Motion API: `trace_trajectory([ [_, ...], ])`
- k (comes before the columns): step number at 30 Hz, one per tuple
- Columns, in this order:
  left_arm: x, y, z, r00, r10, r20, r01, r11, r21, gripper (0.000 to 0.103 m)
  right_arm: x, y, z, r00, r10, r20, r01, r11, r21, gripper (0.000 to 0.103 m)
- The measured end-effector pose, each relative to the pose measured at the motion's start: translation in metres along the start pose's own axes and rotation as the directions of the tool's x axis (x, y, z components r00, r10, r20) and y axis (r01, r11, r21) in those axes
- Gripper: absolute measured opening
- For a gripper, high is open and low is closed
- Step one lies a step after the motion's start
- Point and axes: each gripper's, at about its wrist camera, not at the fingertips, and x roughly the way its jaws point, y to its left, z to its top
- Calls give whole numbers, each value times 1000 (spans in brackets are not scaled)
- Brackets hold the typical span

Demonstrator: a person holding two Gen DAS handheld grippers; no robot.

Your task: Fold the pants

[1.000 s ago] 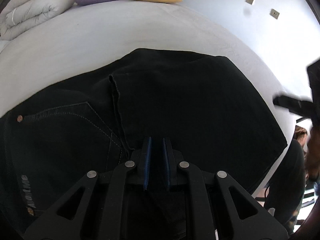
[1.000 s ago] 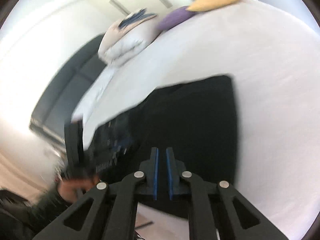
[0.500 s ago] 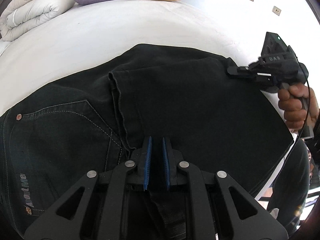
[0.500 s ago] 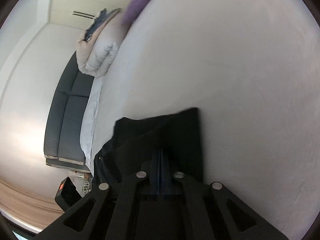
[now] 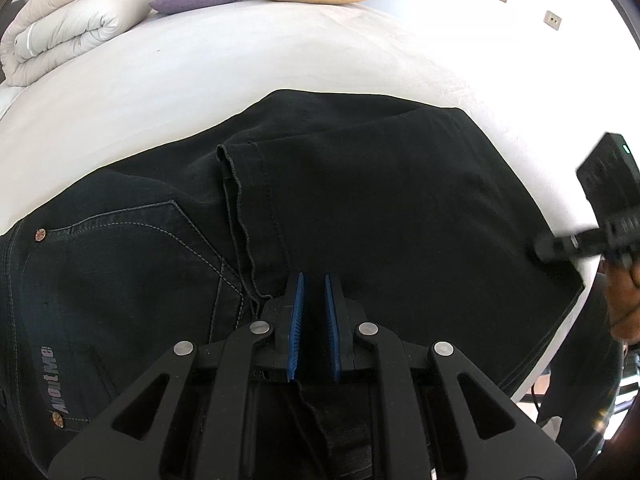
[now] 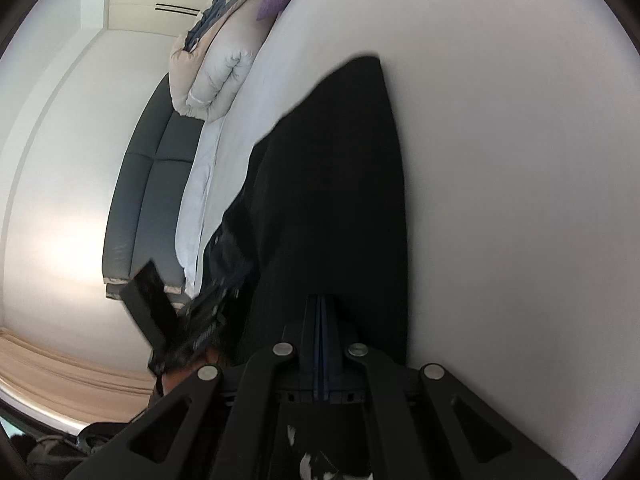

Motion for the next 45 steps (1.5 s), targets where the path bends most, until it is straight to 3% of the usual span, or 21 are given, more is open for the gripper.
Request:
trace_trajectory([
  [5, 1, -2, -3, 1000, 5, 5, -5, 1000, 1, 11, -7, 0, -33, 1000, -5, 7, 5, 999, 35, 0],
  [13, -2, 1, -6, 1000, -3, 23, 4, 1000, -25, 11, -1, 3, -48, 996, -72, 54, 70, 997, 27, 0],
  [18, -33, 17, -22, 995, -50, 82, 62, 987, -148, 11, -1, -5, -51, 996, -37, 79, 34, 999, 35, 0],
  [21, -59, 39, -48, 986, -100, 131, 132, 954, -268, 14, 0, -2, -52, 994, -56, 91, 55, 998, 19, 0],
  [23, -80, 59, -71, 978, -114, 176, 172, 918, -359, 21, 0, -3, -52, 994, -55, 96, 53, 998, 23, 0],
  [24, -90, 68, -80, 973, -114, 199, 186, 901, -392, 34, -1, -4, -52, 994, -55, 98, 53, 998, 24, 0],
  [25, -106, 80, -94, 966, -101, 238, 199, 877, -437, 67, -1, -4, -52, 993, -56, 100, 53, 998, 27, 0],
  [27, -132, 97, -116, 947, -44, 317, 208, 839, -503, 99, -1, -3, -53, 992, -57, 108, 54, 998, 32, 0],
  [29, -160, 119, -147, 911, 25, 412, 242, 777, -581, 100, -2, -2, -53, 991, -52, 122, 47, 998, 40, 0],
  [31, -167, 137, -164, 904, 38, 425, 267, 727, -633, 100, -3, -3, -55, 990, -39, 138, 32, 998, 53, 0],
  [34, -164, 170, -189, 888, 21, 459, 360, 589, -723, 100, -4, -4, -56, 988, -25, 155, 13, 997, 77, 0],
  [35, -161, 180, -196, 872, 8, 489, 410, 532, -741, 100, -5, -6, -57, 987, -21, 157, 8, 997, 82, 0],
  [40, -148, 201, -205, 848, -4, 529, 477, 441, -760, 98, -7, -12, -59, 987, -3, 160, -15, 994, 109, 0],
  [43, -140, 212, -209, 845, -14, 535, 494, 401, -771, 98, -6, -11, -59, 987, -9, 158, -8, 994, 108, 0],
  [45, -139, 218, -211, 829, -18, 559, 523, 377, -764, 98, -6, -11, -59, 988, -10, 155, -7, 994, 108, 0],
])
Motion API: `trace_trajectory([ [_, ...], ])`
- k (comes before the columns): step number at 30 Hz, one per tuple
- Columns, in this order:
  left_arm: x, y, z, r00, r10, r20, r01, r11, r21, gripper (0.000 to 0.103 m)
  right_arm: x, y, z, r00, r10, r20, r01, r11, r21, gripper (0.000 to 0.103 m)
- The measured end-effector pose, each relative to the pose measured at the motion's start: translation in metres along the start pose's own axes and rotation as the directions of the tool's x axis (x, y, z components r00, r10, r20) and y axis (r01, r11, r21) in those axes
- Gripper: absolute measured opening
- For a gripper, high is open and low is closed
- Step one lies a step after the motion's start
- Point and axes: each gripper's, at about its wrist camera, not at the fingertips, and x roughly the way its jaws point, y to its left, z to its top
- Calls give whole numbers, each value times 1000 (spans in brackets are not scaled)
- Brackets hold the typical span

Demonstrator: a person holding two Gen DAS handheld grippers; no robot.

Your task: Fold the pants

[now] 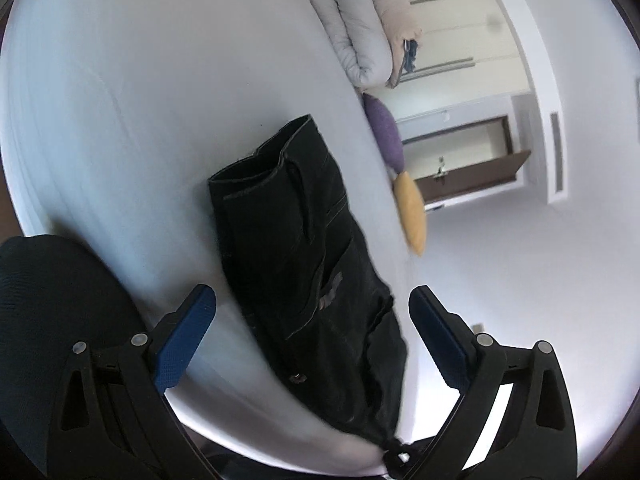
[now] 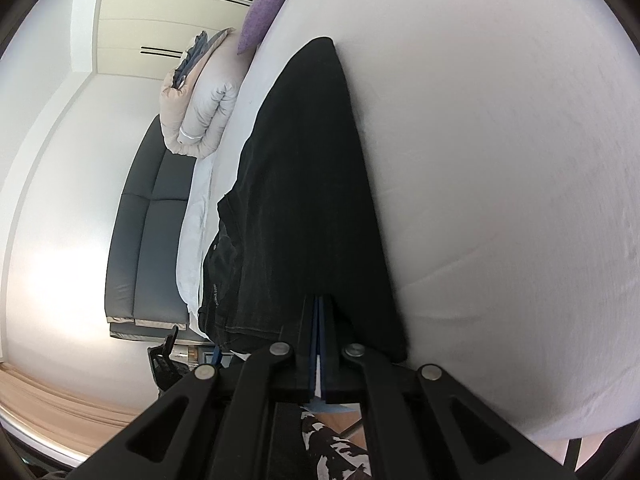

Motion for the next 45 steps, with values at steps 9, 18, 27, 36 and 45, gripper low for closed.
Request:
trace_trajectory([
  [9, 11, 26, 1, 998, -52, -19, 50, 997, -66, 97, 0, 1, -1, 1000, 6, -6, -6, 1000, 0, 0],
  [18, 30, 42, 14, 996, -89, -28, 83, 979, -187, 52, -6, 15, -2, 1000, 25, 6, -25, 1000, -15, 5],
  [27, 22, 22, 14, 1000, 13, -12, -14, 998, -56, 23, 28, 100, 12, 995, 58, -85, -73, 979, -189, 6],
  [36, 23, -32, 8, 993, 106, 42, -113, 975, 194, 17, 149, 159, 39, 966, -49, -254, -34, 948, -316, 6],
  [45, 31, -93, -5, 989, 128, 77, -149, 901, 408, 17, 206, 129, 43, 939, -132, -316, 53, 968, -247, 0],
])
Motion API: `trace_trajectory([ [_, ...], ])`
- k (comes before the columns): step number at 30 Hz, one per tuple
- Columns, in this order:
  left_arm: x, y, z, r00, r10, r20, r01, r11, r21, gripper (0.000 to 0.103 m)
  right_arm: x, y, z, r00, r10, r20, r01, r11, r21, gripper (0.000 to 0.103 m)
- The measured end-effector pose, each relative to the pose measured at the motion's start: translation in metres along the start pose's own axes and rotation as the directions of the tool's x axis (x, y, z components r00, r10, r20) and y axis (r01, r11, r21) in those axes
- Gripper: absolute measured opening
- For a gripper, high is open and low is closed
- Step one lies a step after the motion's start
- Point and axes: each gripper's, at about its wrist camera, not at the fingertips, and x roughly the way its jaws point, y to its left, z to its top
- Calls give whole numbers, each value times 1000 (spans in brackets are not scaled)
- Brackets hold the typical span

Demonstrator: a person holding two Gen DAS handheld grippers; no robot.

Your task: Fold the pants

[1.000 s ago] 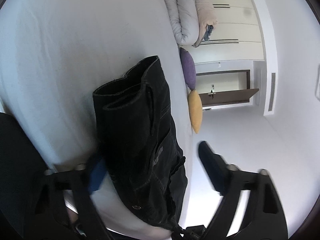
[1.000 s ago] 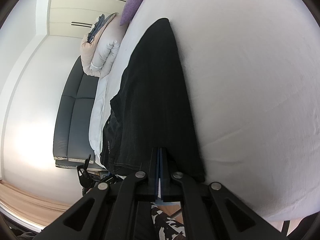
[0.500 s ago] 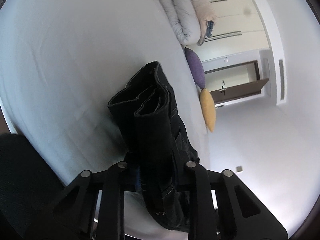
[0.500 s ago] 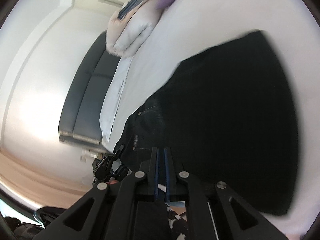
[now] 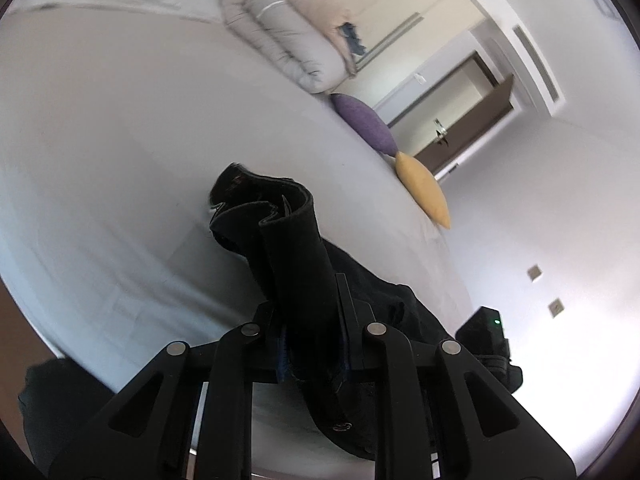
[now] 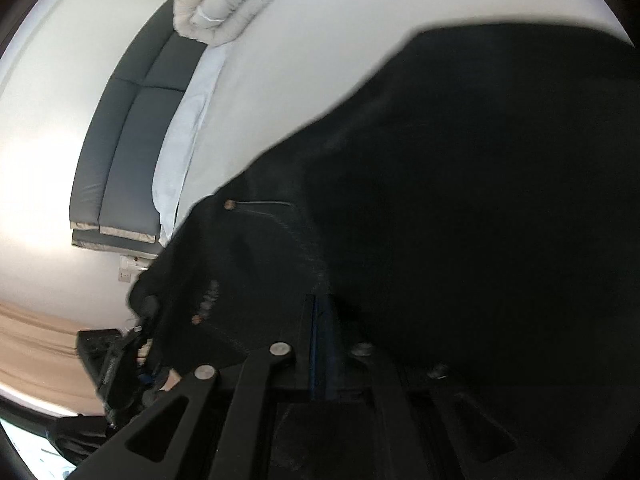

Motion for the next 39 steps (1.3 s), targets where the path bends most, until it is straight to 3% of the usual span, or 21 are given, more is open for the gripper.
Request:
trace_trajectory([
  [6, 11, -58, 6, 1000, 0, 9, -2, 986, 167, 17, 2, 2, -8, 997, -65, 44, 68, 995, -70, 0],
  [9, 20, -95, 3, 1000, -9, 2, 8, 962, 272, 17, -3, 2, -9, 998, -25, 51, 27, 998, -51, 0],
  [10, 23, -107, 2, 1000, -11, -2, 11, 954, 301, 17, -11, -2, -10, 998, 12, 56, -11, 1000, -22, 4],
  [11, 27, -122, -2, 1000, -15, -9, 17, 937, 348, 17, -23, -6, -13, 996, 55, 73, -55, 998, -3, 24],
  [12, 31, -135, -6, 1000, -19, -17, 24, 922, 386, 17, -35, -11, -15, 990, 101, 100, -103, 995, 8, 37],
  [13, 39, -150, -12, 999, -22, -32, 34, 904, 427, 17, -54, -19, -18, 975, 167, 147, -172, 985, 21, 59],
  [14, 48, -168, -22, 998, -25, -54, 48, 874, 484, 17, -66, -25, -21, 963, 201, 178, -209, 977, 30, 71],
  [15, 53, -179, -31, 997, -26, -68, 58, 855, 515, 17, -85, -35, -24, 946, 239, 219, -254, 966, 43, 73],
  [18, 84, -218, -71, 991, -5, -135, 91, 762, 641, 17, -119, -64, -28, 915, 293, 278, -327, 941, 84, 75],
  [20, 106, -240, -109, 985, 46, -169, 96, 667, 739, 17, -134, -83, -32, 914, 280, 293, -322, 940, 108, 78],
  [23, 124, -250, -146, 975, 102, -199, 102, 591, 801, 15, -143, -95, -40, 915, 286, 286, -325, 940, 102, 79],
  [26, 133, -257, -162, 975, 134, -176, 81, 525, 847, 15, -142, -95, -51, 916, 284, 284, -320, 944, 85, 82],
  [28, 138, -264, -165, 978, 144, -154, 66, 485, 872, 15, -140, -92, -52, 924, 259, 280, -290, 954, 73, 85],
  [31, 138, -270, -175, 980, 151, -133, 53, 447, 893, 15, -137, -80, -50, 938, 225, 263, -247, 968, 53, 91],
  [35, 140, -276, -190, 981, 158, -111, 43, 379, 925, 15, -127, -53, -46, 956, 211, 206, -213, 977, -12, 91],
  [39, 133, -271, -199, 983, 146, -113, 57, 341, 938, 15, -120, -39, -38, 966, 165, 197, -161, 986, -39, 91],
])
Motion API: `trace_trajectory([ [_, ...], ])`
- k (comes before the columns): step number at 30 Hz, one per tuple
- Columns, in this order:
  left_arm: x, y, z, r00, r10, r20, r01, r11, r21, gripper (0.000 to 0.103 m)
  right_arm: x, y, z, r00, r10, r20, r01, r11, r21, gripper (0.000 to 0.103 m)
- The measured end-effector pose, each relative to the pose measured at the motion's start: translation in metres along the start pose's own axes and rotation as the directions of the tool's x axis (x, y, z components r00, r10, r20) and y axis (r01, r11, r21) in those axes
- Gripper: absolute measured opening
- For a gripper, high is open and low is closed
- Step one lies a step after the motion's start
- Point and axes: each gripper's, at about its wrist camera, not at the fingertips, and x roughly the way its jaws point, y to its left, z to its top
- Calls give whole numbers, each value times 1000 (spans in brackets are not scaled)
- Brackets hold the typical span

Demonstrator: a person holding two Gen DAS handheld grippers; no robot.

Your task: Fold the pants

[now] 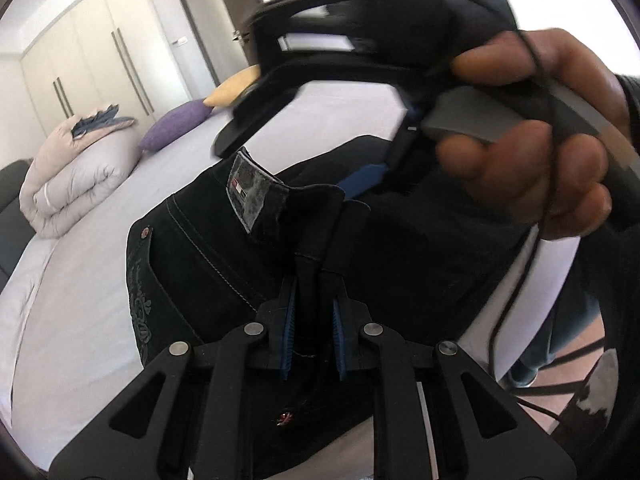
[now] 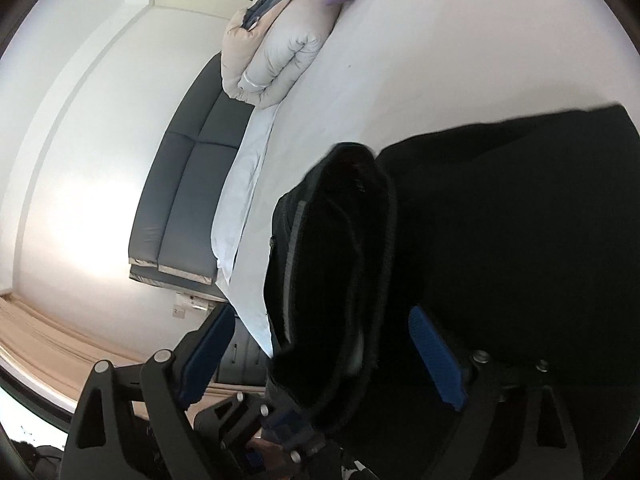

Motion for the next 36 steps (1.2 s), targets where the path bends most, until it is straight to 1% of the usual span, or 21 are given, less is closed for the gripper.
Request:
trace_trajectory([
  [1, 0, -3, 0, 1000, -5, 2, 5, 1000, 8, 15, 6, 3, 4, 1000, -30, -7, 30, 1000, 4, 87],
  [2, 0, -7, -1, 1000, -11, 5, 11, 1000, 17, 15, 10, 1, 7, 999, -48, -19, 48, 999, 13, 76],
  [3, 0, -11, -1, 1000, -17, 7, 17, 1000, 23, 15, 11, 0, 9, 998, -51, -30, 52, 998, 18, 69],
  [5, -2, -20, -3, 1000, -27, 7, 27, 999, 32, 15, 17, -5, 10, 994, -94, -52, 95, 995, 26, 38],
  [6, -4, -25, -4, 1000, -31, 8, 30, 999, 35, 15, 16, -9, 9, 992, -112, -52, 114, 993, 24, 30],
  [7, -3, -26, -4, 999, -39, 6, 39, 999, 33, 15, 13, -12, 7, 991, -124, -45, 125, 992, 22, 18],
  [8, -3, -25, -5, 999, -47, 8, 46, 998, 33, 14, 8, -15, 5, 993, -117, -33, 118, 993, 26, 18],
  [10, -2, -20, -3, 998, -62, 11, 61, 997, 43, 13, 1, -21, 5, 991, -130, -9, 130, 991, 15, 17],
  [14, 2, -35, 3, 994, -105, 22, 102, 991, 91, 13, -23, -27, -4, 985, -167, 44, 166, 986, 7, 16],
  [18, 7, -45, 10, 989, -143, 29, 139, 982, 127, 13, -44, -34, -7, 980, -183, 74, 182, 983, 16, 16],
  [22, 15, -43, 19, 984, -175, 42, 167, 975, 148, 13, -64, -41, -7, 976, -191, 106, 189, 982, 27, 15],
  [23, 17, -44, 22, 982, -184, 43, 175, 972, 155, 13, -68, -43, -7, 975, -193, 112, 191, 981, 28, 15],
  [24, 11, -54, 21, 981, -189, 45, 180, 971, 160, 13, -72, -44, -6, 974, -195, 117, 193, 981, 30, 15],
  [25, 15, -49, 23, 980, -195, 47, 185, 969, 164, 13, -76, -46, -6, 973, -196, 122, 193, 981, 31, 15],
  [29, 21, -50, 27, 976, -212, 44, 201, 964, 175, 13, -88, -54, -8, 971, -197, 134, 193, 980, 46, 15],
  [33, 26, -55, 22, 974, -226, 32, 216, 959, 184, 13, -91, -62, -12, 972, -191, 138, 184, 981, 64, 15],
  [36, 22, -61, 27, 972, -235, 23, 227, 956, 185, 13, -92, -74, -18, 972, -183, 145, 171, 981, 93, 15],
])
